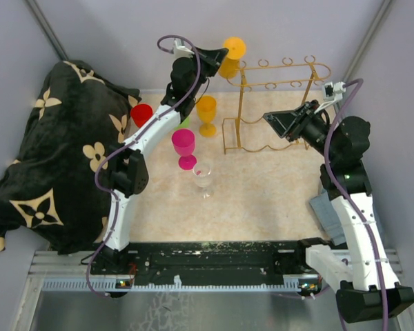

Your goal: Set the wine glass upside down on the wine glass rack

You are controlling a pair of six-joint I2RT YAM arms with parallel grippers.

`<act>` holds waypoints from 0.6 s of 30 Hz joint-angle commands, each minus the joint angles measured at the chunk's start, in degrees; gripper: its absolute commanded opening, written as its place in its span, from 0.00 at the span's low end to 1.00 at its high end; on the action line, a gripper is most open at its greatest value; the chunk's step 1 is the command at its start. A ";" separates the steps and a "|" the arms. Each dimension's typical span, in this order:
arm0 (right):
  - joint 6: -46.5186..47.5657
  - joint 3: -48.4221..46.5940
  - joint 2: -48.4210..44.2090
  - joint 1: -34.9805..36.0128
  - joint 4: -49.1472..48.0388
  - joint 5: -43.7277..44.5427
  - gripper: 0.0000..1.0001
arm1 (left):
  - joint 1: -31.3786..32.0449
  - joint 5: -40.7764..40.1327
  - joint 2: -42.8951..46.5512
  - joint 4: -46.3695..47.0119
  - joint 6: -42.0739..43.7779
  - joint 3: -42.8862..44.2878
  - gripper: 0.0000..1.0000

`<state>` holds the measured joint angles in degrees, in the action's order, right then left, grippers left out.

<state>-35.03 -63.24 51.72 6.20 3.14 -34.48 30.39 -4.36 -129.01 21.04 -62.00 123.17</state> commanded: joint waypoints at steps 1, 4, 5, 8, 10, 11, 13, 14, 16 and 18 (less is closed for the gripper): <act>0.38 0.16 -1.19 -0.40 -1.89 0.46 0.31 | 0.30 2.91 -0.78 2.67 -1.84 0.41 0.00; 0.25 0.34 -1.19 -0.40 -2.07 0.38 0.31 | 0.28 4.19 -1.10 3.02 -2.39 0.42 0.00; 0.30 0.44 -1.19 -0.40 -2.12 0.37 0.31 | 0.28 4.54 -1.20 3.04 -2.51 0.42 0.00; 0.21 0.73 -1.10 -0.40 -2.25 0.33 0.31 | 0.30 5.58 -1.28 2.96 -2.96 0.13 0.00; 0.20 0.75 -1.08 -0.40 -2.25 0.37 0.31 | 0.31 6.43 -1.20 2.96 -3.33 -0.17 0.00; 0.16 0.83 -1.10 -0.40 -2.26 0.38 0.31 | 0.33 6.79 -1.00 2.84 -3.61 -0.47 0.00; 0.18 0.84 -1.10 -0.40 -2.25 0.33 0.31 | 0.36 7.50 -0.63 2.78 -3.83 -1.16 0.00; 0.22 0.84 -1.10 -0.40 -2.25 0.37 0.31 | 0.35 7.77 -0.49 2.70 -3.95 -1.41 0.00; 0.14 0.92 -1.14 -0.40 -2.28 0.31 0.31 | 0.37 8.35 -0.11 2.79 -4.45 -2.18 0.00; 0.05 0.92 -1.03 -0.40 -2.39 0.31 0.31 | 0.37 8.90 0.30 3.02 -4.75 -2.85 0.00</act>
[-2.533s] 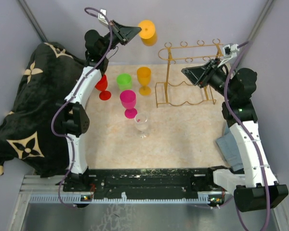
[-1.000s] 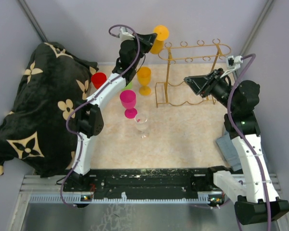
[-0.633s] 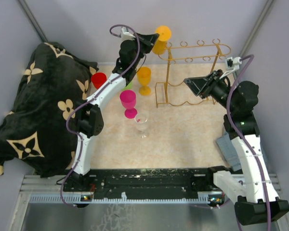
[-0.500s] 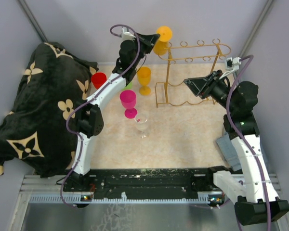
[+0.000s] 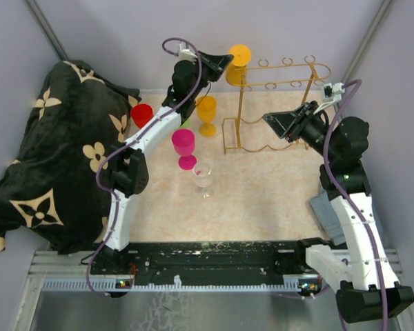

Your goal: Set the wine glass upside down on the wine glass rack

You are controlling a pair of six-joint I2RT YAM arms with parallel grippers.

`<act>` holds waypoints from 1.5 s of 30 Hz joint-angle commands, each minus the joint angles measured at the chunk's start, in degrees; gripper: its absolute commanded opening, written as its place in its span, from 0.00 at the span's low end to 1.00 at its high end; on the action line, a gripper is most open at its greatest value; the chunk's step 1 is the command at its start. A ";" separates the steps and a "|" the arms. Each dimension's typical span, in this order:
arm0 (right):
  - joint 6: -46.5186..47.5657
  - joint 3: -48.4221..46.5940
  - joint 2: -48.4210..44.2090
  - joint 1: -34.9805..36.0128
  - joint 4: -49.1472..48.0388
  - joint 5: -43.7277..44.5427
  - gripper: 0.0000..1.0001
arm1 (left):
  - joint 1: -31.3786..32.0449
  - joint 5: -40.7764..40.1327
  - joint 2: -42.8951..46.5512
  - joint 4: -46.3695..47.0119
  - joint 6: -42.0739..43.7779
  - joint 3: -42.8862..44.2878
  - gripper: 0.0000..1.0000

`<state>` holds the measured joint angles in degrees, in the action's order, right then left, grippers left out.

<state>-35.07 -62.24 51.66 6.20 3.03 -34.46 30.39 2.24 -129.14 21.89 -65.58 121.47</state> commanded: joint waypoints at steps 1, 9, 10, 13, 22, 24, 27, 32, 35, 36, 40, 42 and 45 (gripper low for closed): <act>-0.01 -0.03 -0.88 -0.40 -2.36 0.25 0.31 | 0.39 2.66 0.56 2.19 -1.11 -1.35 0.00; -0.51 0.35 -0.45 -0.37 -3.02 0.00 0.31 | 0.45 2.94 2.75 1.94 -0.31 -3.43 0.00; -0.52 0.33 -0.42 -0.40 -3.03 -0.04 0.31 | 0.46 2.99 2.96 1.93 -0.33 -3.77 0.00; -0.53 0.36 -0.26 -0.40 -3.18 -0.09 0.31 | 0.50 3.20 3.81 1.76 -0.59 -4.93 0.00; -1.39 1.30 0.09 -0.40 -4.53 -0.34 0.31 | 0.76 3.36 5.92 -0.53 -0.89 -5.70 0.00; -1.54 1.36 0.11 -0.40 -4.77 -0.35 0.31 | 0.83 3.17 6.35 -1.31 -0.88 -5.71 0.00; -1.59 1.58 0.13 -0.40 -4.91 -0.35 0.31 | 0.97 3.21 6.68 -2.36 -0.83 -5.64 0.00; -1.72 1.68 0.21 -0.39 -5.14 -0.35 0.31 | 0.99 3.95 6.83 -4.65 -1.83 -5.85 0.00; -1.84 1.85 0.19 -0.40 -5.21 -0.35 0.31 | 0.99 3.74 7.48 -4.96 -1.71 -6.27 0.00; -1.84 1.92 0.20 -0.40 -5.29 -0.35 0.31 | 1.02 3.71 7.77 -5.07 -1.62 -6.39 0.00; -2.15 2.16 0.20 -0.41 -5.62 -0.37 0.31 | 1.01 3.65 8.25 -5.56 -1.40 -6.80 0.00; -2.30 2.23 0.20 -0.40 -5.81 -0.35 0.31 | 1.00 3.66 8.41 -5.54 -1.35 -7.10 0.00; -2.43 2.36 0.19 -0.40 -6.03 -0.43 0.31 | 1.03 3.98 8.18 -5.54 -1.38 -7.13 0.09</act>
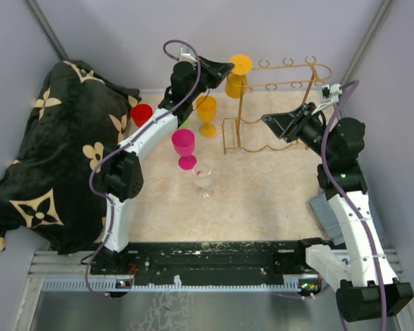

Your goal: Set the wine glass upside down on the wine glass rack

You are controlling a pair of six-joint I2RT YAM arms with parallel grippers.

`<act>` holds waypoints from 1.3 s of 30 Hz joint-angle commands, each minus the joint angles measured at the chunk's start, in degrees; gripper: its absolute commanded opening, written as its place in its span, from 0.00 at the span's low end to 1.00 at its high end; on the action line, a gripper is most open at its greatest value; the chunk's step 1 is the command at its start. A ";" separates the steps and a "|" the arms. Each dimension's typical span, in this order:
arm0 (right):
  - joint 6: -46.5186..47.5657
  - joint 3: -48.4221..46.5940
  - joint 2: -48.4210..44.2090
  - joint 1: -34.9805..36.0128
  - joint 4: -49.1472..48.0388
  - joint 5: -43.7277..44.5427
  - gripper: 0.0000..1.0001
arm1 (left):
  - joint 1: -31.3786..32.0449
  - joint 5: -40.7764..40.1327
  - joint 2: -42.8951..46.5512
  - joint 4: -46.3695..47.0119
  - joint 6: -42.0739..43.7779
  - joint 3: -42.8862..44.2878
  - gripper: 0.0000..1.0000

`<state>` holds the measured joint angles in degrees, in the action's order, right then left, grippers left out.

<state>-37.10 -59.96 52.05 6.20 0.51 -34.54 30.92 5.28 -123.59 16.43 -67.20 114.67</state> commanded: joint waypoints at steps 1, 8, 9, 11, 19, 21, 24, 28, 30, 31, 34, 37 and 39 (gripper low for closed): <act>-0.45 0.13 -0.20 -0.40 -3.59 -0.35 0.31 | 0.48 1.01 2.57 -0.08 0.28 -0.33 0.10; -0.45 0.19 -0.28 -0.40 -3.59 -0.26 0.31 | 0.46 1.53 2.58 0.16 0.28 -0.81 0.20; -0.43 0.15 -0.28 -0.42 -3.59 -0.26 0.31 | 0.46 1.45 2.68 0.03 0.38 -0.89 0.20; -0.46 0.26 -0.26 -0.40 -3.67 -0.26 0.31 | 0.48 1.34 3.07 0.05 0.65 -1.30 0.23; -0.67 0.69 -0.28 -0.40 -4.18 -0.19 0.31 | 0.46 -0.86 6.80 -0.83 1.84 -5.34 0.35; -0.84 0.87 -0.24 -0.40 -4.49 -0.24 0.31 | 0.46 -1.06 7.48 -1.31 2.48 -5.62 0.36; -1.15 1.07 0.01 -0.41 -4.86 -0.34 0.31 | 0.50 -1.23 8.68 -1.54 3.35 -6.30 0.36; -1.13 1.16 -0.04 -0.40 -4.93 -0.37 0.31 | 0.50 -3.17 10.90 -2.27 5.65 -7.40 0.36; -1.18 1.08 -0.15 -0.44 -4.85 -0.47 0.31 | 0.53 -4.88 12.10 -4.03 7.19 -7.50 0.39; -1.07 1.12 -0.24 -0.40 -4.78 -0.40 0.31 | 0.42 -5.62 12.73 -4.98 8.11 -7.69 0.40; -1.11 1.41 -0.37 -0.36 -4.89 -0.42 0.31 | 0.37 -7.16 14.49 -7.15 9.65 -8.83 0.38; -1.23 1.51 -0.46 -0.44 -5.07 -0.78 0.31 | 0.24 -7.75 16.58 -8.70 10.18 -11.31 0.38; -1.27 1.53 -0.67 -0.40 -5.00 -0.73 0.31 | -0.12 -8.63 19.11 -9.82 11.30 -13.48 0.38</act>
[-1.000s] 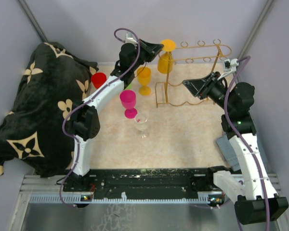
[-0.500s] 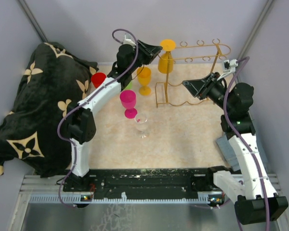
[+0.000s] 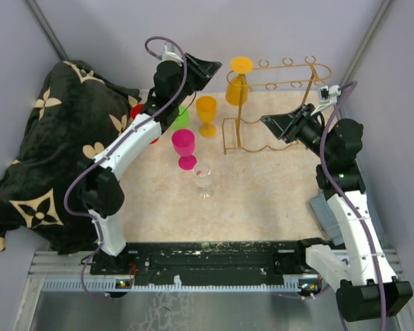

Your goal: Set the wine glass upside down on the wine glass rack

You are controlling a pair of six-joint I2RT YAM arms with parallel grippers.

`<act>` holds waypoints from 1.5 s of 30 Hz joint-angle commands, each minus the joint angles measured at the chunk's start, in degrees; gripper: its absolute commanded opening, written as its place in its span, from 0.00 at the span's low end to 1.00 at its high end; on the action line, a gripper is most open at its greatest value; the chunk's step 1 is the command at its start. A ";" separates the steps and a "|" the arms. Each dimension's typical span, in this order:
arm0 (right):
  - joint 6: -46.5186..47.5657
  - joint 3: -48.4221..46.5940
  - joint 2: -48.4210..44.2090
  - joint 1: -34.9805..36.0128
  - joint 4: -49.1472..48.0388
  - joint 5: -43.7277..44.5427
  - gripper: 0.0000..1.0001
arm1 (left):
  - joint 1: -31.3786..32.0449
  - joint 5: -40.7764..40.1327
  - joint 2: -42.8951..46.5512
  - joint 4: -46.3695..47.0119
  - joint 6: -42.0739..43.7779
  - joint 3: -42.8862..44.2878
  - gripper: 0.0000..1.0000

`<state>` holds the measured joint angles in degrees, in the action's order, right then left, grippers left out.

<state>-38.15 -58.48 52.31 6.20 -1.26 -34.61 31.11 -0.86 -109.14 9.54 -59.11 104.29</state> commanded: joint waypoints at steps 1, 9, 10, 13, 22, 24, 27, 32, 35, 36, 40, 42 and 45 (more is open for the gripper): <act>-0.18 0.15 -1.06 -0.40 -3.23 -0.59 0.31 | -0.50 -3.15 5.90 -3.45 4.21 -4.42 0.39; -0.57 1.22 -1.84 -0.40 -3.66 -1.14 0.31 | -6.47 -9.51 15.09 -10.85 14.85 -11.66 0.42; -0.59 1.33 -1.86 -0.42 -3.77 -1.20 0.31 | -8.24 -8.97 15.44 -12.37 15.99 -11.72 0.42; -1.08 1.79 -1.65 -0.40 -4.34 -1.76 0.31 | -13.06 -7.77 15.19 -17.59 18.28 -10.48 0.41; -0.09 1.84 -1.76 -0.40 -3.25 -1.73 0.31 | -21.11 -13.17 10.32 -31.01 30.02 -1.44 0.42; -0.09 2.07 -1.95 -0.41 -3.39 -1.78 0.31 | -22.19 -14.21 8.34 -34.11 32.56 0.92 0.43; -0.10 2.31 -1.87 -0.40 -3.27 -1.82 0.31 | -23.11 -15.60 5.60 -36.87 35.88 2.23 0.43; 0.05 2.29 -1.97 -0.40 -3.06 -1.71 0.31 | -25.10 -14.32 1.13 -42.05 36.55 3.33 0.43; 0.18 2.13 -2.00 -0.40 -2.80 -1.69 0.31 | -26.02 -13.43 0.31 -42.29 36.54 2.05 0.43; 0.26 2.14 -2.01 -0.40 -2.73 -1.69 0.31 | -26.16 -13.36 0.23 -42.09 36.71 1.52 0.43; 0.42 2.14 -2.03 -0.40 -2.40 -1.51 0.31 | -27.17 -13.98 -1.39 -43.22 37.87 1.94 0.43; 0.39 2.21 -2.13 -0.40 -2.35 -1.45 0.31 | -27.69 -13.75 -1.81 -43.50 37.84 1.64 0.42; 0.45 2.17 -2.00 -0.40 -2.41 -1.47 0.31 | -28.11 -12.61 -2.30 -43.25 37.97 0.90 0.41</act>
<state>-38.57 -55.86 51.64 6.20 -1.98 -36.03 3.81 -14.48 -110.48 -33.01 -22.41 105.32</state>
